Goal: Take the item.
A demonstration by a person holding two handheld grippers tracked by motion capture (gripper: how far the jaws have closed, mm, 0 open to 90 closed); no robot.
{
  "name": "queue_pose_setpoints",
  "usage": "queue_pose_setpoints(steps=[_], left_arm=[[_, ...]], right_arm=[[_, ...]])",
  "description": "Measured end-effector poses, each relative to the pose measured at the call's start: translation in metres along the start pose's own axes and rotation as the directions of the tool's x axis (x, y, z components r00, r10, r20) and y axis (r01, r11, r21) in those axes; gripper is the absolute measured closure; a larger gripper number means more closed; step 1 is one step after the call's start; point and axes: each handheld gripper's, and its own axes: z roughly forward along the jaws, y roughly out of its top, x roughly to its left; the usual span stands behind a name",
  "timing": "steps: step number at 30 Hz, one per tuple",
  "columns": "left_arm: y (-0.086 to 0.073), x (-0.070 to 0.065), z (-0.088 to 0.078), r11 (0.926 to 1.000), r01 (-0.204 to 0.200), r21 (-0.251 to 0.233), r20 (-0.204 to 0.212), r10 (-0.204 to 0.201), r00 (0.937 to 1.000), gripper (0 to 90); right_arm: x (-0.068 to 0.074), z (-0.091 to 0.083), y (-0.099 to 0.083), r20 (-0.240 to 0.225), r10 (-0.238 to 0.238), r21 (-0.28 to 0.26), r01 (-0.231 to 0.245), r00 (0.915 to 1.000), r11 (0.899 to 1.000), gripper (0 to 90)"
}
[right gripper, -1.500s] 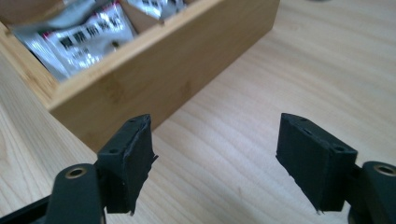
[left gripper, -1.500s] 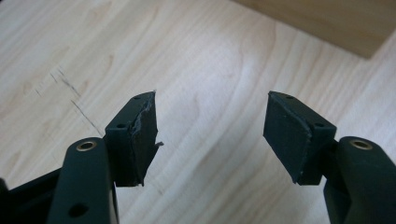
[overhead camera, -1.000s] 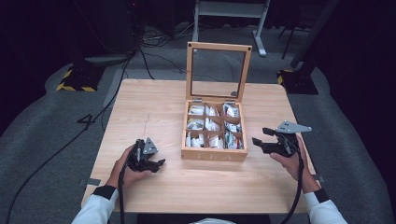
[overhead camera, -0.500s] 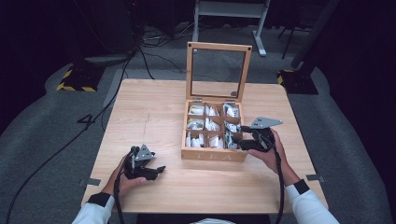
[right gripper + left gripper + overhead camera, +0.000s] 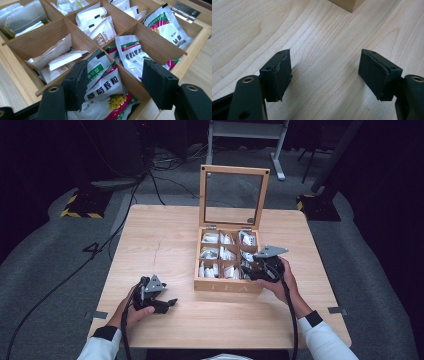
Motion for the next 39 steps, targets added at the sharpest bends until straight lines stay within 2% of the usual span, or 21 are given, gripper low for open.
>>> queue_pose_setpoints(steps=[5, 11, 13, 15, 16, 20, 23, 26, 28, 32, 34, 36, 39], left_arm=[[0.000, 0.000, 0.000, 1.0000, -0.001, 0.000, 0.002, 0.001, 1.0000, 27.0], [0.000, 0.000, 0.000, 1.0000, -0.002, 0.000, 0.001, 0.002, 1.0000, 27.0], [0.000, 0.000, 0.000, 1.0000, -0.002, 0.000, 0.001, 0.002, 1.0000, 27.0], [0.000, 0.000, 0.000, 1.0000, -0.002, 0.000, 0.001, 0.002, 1.0000, 27.0], [0.000, 0.000, 0.000, 1.0000, -0.003, 0.000, 0.001, 0.003, 1.0000, 26.9], [0.000, 0.001, 0.000, 1.0000, -0.003, 0.000, 0.002, 0.003, 1.0000, 26.8], [0.000, 0.001, 0.000, 1.0000, -0.003, 0.000, 0.002, 0.003, 1.0000, 26.8], [0.000, 0.001, 0.000, 1.0000, -0.002, 0.000, 0.003, 0.002, 1.0000, 26.8], [0.000, 0.001, 0.000, 1.0000, -0.001, 0.000, 0.002, 0.001, 1.0000, 26.8], [0.000, 0.001, 0.000, 1.0000, -0.001, 0.000, 0.004, 0.001, 1.0000, 26.5], [0.000, 0.001, 0.000, 1.0000, -0.001, 0.000, 0.004, 0.001, 1.0000, 26.5], [0.000, 0.001, 0.000, 1.0000, -0.002, 0.000, 0.005, 0.002, 1.0000, 26.5], [0.000, 0.001, 0.000, 1.0000, -0.002, 0.001, 0.005, 0.002, 1.0000, 26.4]], right_arm=[[0.007, -0.006, -0.001, 0.064, -0.040, 0.007, 0.040, 0.9972, 0.999, 38.4], [0.009, -0.007, -0.003, 0.095, -0.028, 0.005, 0.028, 0.9951, 1.000, 37.7], [0.010, -0.007, -0.004, 0.104, -0.062, 0.009, 0.061, 0.9927, 0.998, 37.1], [0.010, -0.007, -0.003, 0.105, -0.065, 0.007, 0.065, 0.9923, 0.998, 37.0], [0.012, -0.011, -0.003, 0.136, -0.101, -0.008, 0.103, 0.9856, 0.995, 36.6], [0.015, -0.015, -0.006, 0.111, -0.110, -0.028, 0.114, 0.9877, 0.993, 43.4], [0.015, -0.017, -0.008, 0.070, -0.112, -0.039, 0.115, 0.9912, 0.993, 49.9], [0.012, -0.013, -0.009, 0.017, -0.073, -0.029, 0.073, 0.9972, 0.997, 52.3], [0.012, -0.012, -0.009, 0.013, -0.075, -0.023, 0.075, 0.9971, 0.997, 52.7], [0.013, -0.007, -0.006, 0.006, -0.046, 0.009, 0.046, 0.9989, 0.999, 54.4], [0.013, -0.004, -0.005, 0.006, -0.021, 0.022, 0.021, 0.9998, 1.000, 58.7], [0.011, 0.001, -0.006, -0.009, 0.024, 0.051, -0.024, 0.9997, 0.998, 61.4], [0.008, 0.003, -0.007, -0.021, 0.047, 0.060, -0.046, 0.9987, 0.997, 63.0]])
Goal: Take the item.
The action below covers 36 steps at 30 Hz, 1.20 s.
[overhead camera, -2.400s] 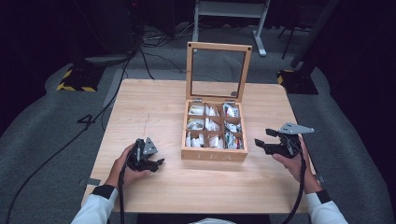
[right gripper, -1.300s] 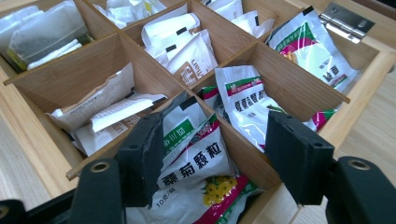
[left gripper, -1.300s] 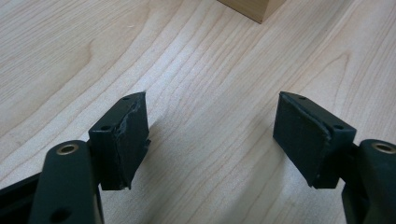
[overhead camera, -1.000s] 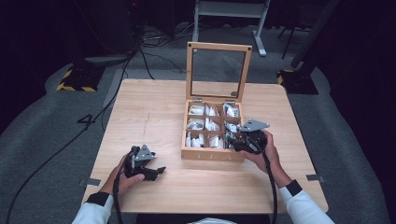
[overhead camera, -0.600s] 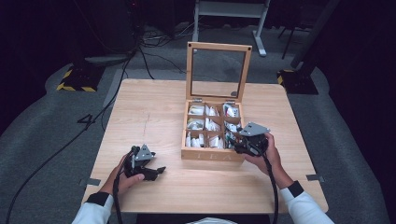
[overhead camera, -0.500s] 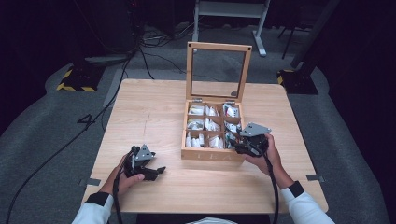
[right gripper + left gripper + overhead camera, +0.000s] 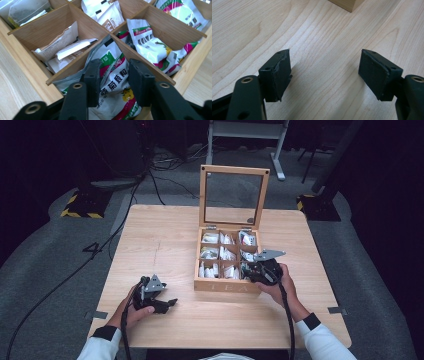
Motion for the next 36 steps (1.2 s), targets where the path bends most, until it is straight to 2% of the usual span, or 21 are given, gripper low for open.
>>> queue_pose_setpoints(steps=[3, 7, 10, 14, 19, 22, 27, 36], left_arm=[[0.000, 0.000, 0.000, 1.0000, 0.000, 0.000, 0.000, 0.000, 1.0000, 26.4], [0.000, 0.000, 0.000, 1.0000, -0.001, 0.001, 0.001, 0.001, 1.0000, 26.4], [0.000, 0.000, 0.000, 1.0000, -0.001, 0.001, 0.001, 0.001, 1.0000, 26.2], [0.000, 0.000, 0.000, 1.0000, -0.002, 0.001, 0.001, 0.002, 1.0000, 26.0], [0.000, 0.000, 0.000, 1.0000, -0.002, 0.000, 0.001, 0.002, 1.0000, 26.0], [0.000, 0.000, 0.000, 1.0000, -0.002, 0.001, 0.001, 0.002, 1.0000, 26.0], [0.000, 0.000, 0.000, 1.0000, -0.002, 0.000, 0.001, 0.002, 1.0000, 26.0], [0.000, 0.000, 0.001, 1.0000, 0.001, 0.002, -0.004, -0.001, 1.0000, 24.9]], right_arm=[[0.000, 0.000, 0.000, 0.007, -0.005, 0.004, 0.005, 1.0000, 1.000, 65.9], [0.003, -0.001, 0.000, 0.030, -0.023, -0.007, 0.023, 0.9993, 1.000, 74.6], [0.003, -0.005, -0.001, 0.030, -0.015, -0.023, 0.015, 0.9994, 1.000, 78.2], [-0.002, -0.008, -0.002, 0.004, 0.018, -0.048, -0.017, 0.9998, 0.999, 78.7], [-0.004, -0.016, -0.003, -0.014, 0.029, -0.092, -0.030, 0.9995, 0.995, 79.7], [-0.005, -0.021, -0.002, -0.021, 0.019, -0.125, -0.021, 0.9996, 0.992, 80.7], [-0.006, -0.023, -0.002, -0.033, 0.010, -0.146, -0.015, 0.9994, 0.989, 81.2], [-0.010, -0.031, -0.003, -0.060, -0.016, -0.216, 0.003, 0.9981, 0.976, 84.2]])
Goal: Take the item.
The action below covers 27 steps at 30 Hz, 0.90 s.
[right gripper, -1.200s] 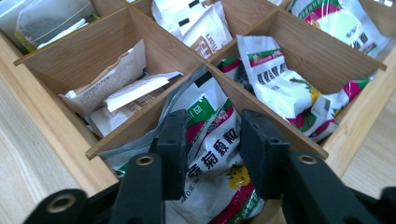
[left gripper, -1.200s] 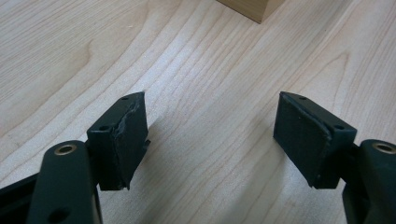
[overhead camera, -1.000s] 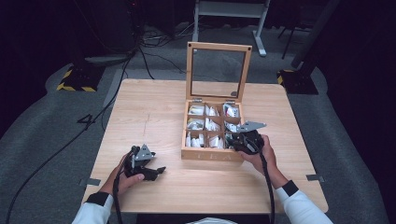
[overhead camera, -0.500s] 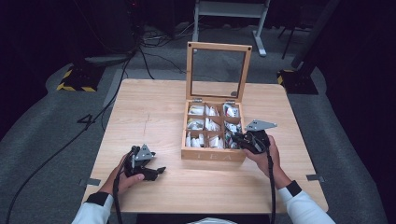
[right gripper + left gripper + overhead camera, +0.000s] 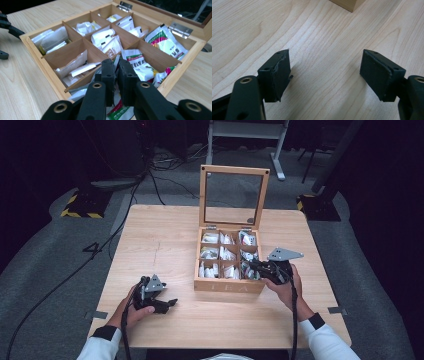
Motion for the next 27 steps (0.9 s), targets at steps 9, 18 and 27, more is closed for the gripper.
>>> queue_pose_setpoints(steps=[9, 18, 27], left_arm=[[0.000, 0.000, 0.000, 1.0000, -0.001, 0.001, -0.003, 0.001, 1.0000, 24.3], [0.000, 0.000, 0.000, 1.0000, 0.000, 0.001, -0.003, 0.000, 1.0000, 24.3], [0.000, 0.000, 0.000, 1.0000, -0.001, 0.001, -0.003, 0.001, 1.0000, 24.3]], right_arm=[[-0.004, -0.006, 0.001, -0.002, -0.004, -0.028, 0.004, 1.0000, 1.000, 89.3], [-0.004, -0.012, 0.004, -0.008, -0.019, -0.053, 0.018, 0.9998, 0.998, 90.0], [-0.004, -0.017, 0.006, -0.014, -0.032, -0.078, 0.031, 0.9994, 0.997, 90.0]])
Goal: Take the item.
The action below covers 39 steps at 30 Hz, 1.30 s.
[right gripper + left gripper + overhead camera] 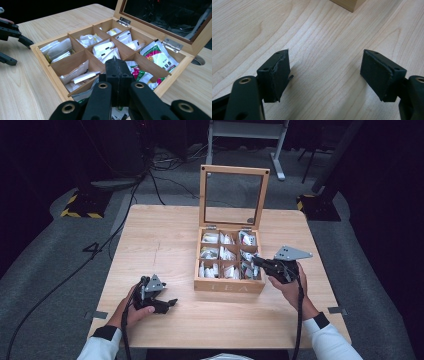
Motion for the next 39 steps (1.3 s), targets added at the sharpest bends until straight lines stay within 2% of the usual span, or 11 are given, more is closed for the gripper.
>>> queue_pose_setpoints(steps=[24, 39], left_arm=[[0.000, 0.001, 0.000, 1.0000, -0.003, 0.002, 0.000, 0.003, 1.0000, 23.4], [0.000, 0.001, 0.000, 1.0000, -0.004, 0.001, -0.001, 0.004, 1.0000, 23.4]], right_arm=[[0.001, -0.017, 0.014, -0.037, -0.042, -0.065, 0.039, 0.9984, 0.997, 90.0], [0.014, -0.031, 0.021, -0.080, -0.080, -0.106, 0.071, 0.9936, 0.992, 90.0]])
